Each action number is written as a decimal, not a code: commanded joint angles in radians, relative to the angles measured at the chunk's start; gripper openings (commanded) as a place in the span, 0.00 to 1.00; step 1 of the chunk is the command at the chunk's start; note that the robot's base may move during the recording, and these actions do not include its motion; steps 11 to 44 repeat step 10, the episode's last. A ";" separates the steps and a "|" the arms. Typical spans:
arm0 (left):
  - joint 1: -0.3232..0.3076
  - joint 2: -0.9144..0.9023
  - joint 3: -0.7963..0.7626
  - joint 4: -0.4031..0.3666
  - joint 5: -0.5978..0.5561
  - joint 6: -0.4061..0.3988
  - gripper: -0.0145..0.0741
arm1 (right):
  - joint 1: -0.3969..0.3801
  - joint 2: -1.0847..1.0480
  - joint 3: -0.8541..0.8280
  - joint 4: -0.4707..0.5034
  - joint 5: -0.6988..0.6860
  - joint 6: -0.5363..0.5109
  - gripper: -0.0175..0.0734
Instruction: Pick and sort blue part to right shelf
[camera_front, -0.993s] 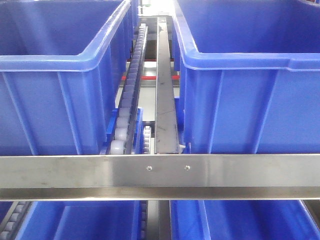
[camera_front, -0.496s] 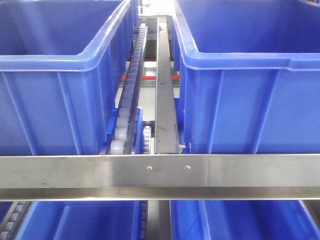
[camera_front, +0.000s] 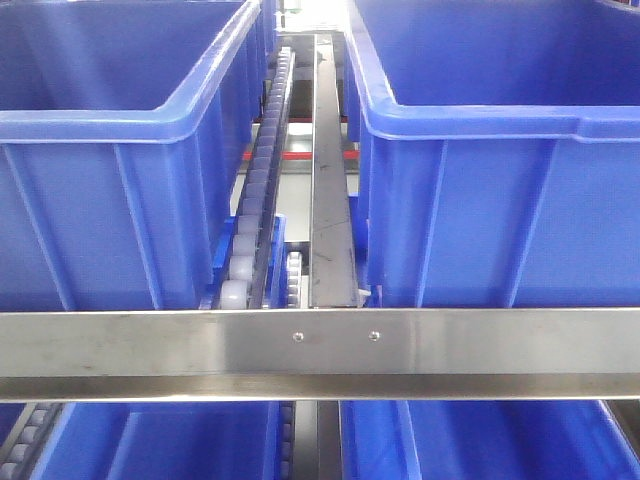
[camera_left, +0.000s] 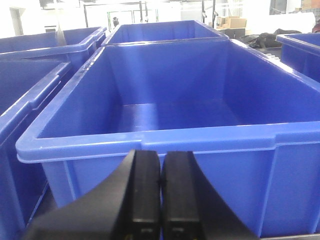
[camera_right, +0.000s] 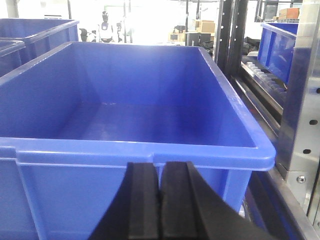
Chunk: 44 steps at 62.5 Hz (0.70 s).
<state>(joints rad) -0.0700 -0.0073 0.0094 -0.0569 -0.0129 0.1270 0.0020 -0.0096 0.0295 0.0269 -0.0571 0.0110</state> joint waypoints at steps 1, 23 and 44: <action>0.001 -0.022 0.022 0.000 -0.077 -0.009 0.32 | -0.005 -0.022 -0.020 -0.011 -0.091 0.003 0.25; 0.001 -0.022 0.022 0.000 -0.077 -0.009 0.32 | -0.005 -0.022 -0.020 -0.011 -0.091 0.003 0.25; 0.001 -0.022 0.022 0.000 -0.077 -0.009 0.32 | -0.005 -0.022 -0.020 -0.011 -0.091 0.003 0.25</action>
